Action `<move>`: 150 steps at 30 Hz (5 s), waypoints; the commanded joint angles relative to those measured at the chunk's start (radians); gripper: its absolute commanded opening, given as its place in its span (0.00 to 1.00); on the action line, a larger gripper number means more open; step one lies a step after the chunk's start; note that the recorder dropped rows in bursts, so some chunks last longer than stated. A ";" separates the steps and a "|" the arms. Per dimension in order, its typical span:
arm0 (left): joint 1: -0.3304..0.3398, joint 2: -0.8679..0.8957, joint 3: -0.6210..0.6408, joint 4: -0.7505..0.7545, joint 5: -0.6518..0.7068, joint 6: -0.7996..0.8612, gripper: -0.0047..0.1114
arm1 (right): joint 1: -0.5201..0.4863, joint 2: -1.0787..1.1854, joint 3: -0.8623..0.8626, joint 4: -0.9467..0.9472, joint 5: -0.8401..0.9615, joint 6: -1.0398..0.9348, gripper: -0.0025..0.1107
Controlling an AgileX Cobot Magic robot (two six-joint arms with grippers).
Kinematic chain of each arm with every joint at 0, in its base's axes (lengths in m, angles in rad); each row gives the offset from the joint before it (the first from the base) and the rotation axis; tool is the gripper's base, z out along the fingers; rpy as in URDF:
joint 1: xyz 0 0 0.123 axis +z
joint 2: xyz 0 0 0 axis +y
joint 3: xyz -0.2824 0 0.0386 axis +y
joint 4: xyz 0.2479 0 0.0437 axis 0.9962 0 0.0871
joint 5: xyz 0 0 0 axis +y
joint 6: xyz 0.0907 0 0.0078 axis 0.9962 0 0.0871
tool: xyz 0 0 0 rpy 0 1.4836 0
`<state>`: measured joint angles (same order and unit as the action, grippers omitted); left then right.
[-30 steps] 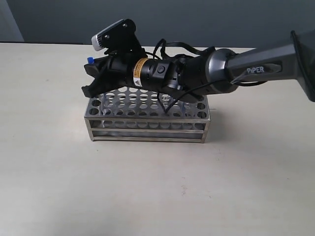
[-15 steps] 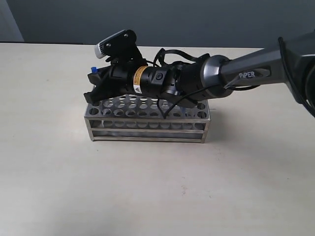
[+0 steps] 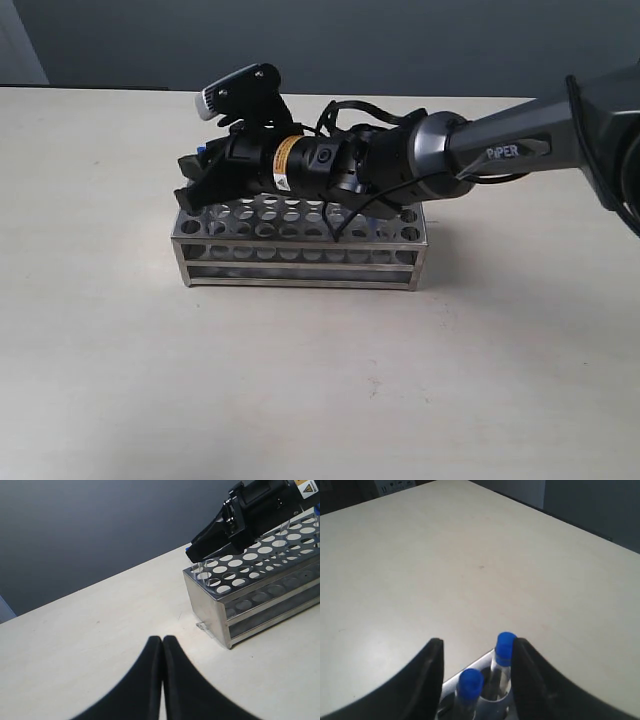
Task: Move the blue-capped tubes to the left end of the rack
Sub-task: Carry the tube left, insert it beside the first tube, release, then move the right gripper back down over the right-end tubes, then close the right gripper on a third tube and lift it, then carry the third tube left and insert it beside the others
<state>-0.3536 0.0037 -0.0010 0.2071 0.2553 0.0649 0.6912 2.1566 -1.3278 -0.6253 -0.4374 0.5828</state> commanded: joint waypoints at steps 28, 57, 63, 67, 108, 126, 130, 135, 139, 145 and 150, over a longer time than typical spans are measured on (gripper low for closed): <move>-0.007 -0.004 0.001 -0.004 -0.005 -0.004 0.04 | -0.075 -0.540 0.473 0.146 0.260 -0.286 0.38; -0.007 -0.004 0.001 -0.004 -0.005 -0.004 0.04 | -0.214 -0.443 0.644 0.406 -0.029 -0.635 0.38; -0.007 -0.004 0.001 -0.004 -0.005 -0.004 0.04 | -0.214 -0.399 0.644 0.451 -0.072 -0.646 0.38; -0.007 -0.004 0.001 -0.004 -0.005 -0.004 0.04 | -0.214 -0.378 0.644 0.455 -0.070 -0.666 0.38; -0.007 -0.004 0.001 -0.004 -0.003 -0.004 0.04 | -0.126 -0.577 0.644 0.525 -0.168 -0.718 0.03; -0.007 -0.004 0.001 -0.004 -0.001 -0.004 0.04 | 0.041 -0.340 0.276 0.150 -0.087 -0.263 0.02; -0.007 -0.004 0.001 -0.004 -0.001 -0.004 0.04 | 0.041 -0.280 0.265 0.133 -0.172 -0.174 0.02; -0.007 -0.004 0.001 -0.004 -0.001 -0.004 0.04 | 0.041 -0.245 0.264 0.133 -0.186 -0.172 0.02; -0.007 -0.004 0.001 -0.004 -0.001 -0.004 0.04 | 0.041 -0.229 0.248 0.124 -0.131 -0.172 0.02; -0.007 -0.004 0.001 -0.004 -0.001 -0.004 0.04 | 0.041 -0.197 0.193 0.096 -0.079 -0.172 0.02; -0.007 -0.004 0.001 -0.004 -0.001 -0.004 0.04 | 0.041 -0.155 0.148 0.066 -0.041 -0.166 0.02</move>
<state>-0.3536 0.0037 -0.0010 0.2071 0.2578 0.0649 0.7321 1.9806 -1.1554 -0.5430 -0.5037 0.4107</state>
